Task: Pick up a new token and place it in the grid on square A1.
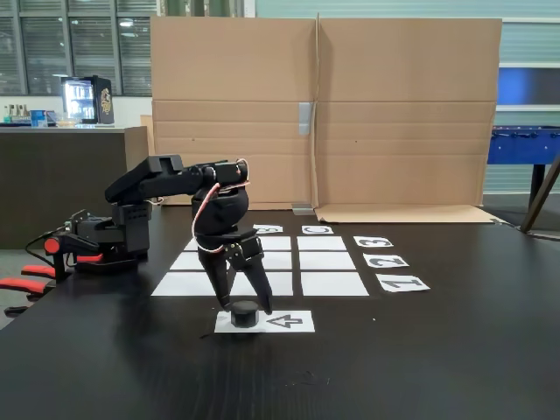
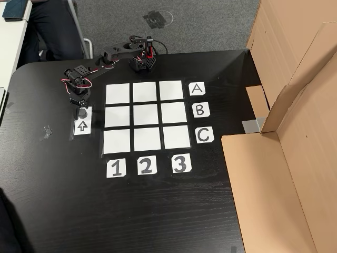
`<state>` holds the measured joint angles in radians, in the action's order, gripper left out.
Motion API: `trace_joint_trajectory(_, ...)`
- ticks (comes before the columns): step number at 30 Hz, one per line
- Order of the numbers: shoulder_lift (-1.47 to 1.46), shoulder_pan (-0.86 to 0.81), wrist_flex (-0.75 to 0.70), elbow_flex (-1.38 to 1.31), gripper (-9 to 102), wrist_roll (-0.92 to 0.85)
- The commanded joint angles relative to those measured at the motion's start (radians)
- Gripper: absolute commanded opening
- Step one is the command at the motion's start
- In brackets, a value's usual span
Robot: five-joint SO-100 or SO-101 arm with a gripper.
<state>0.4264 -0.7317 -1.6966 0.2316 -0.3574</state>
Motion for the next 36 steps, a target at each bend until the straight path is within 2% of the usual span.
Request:
trace_joint_trajectory(1,0.009,0.005,-0.005,-0.035,33,0.009)
trace_joint_trajectory(19,0.000,0.003,-0.005,-0.035,24,0.009)
trace_joint_trajectory(36,0.006,-0.006,-0.011,-0.054,4,0.018)
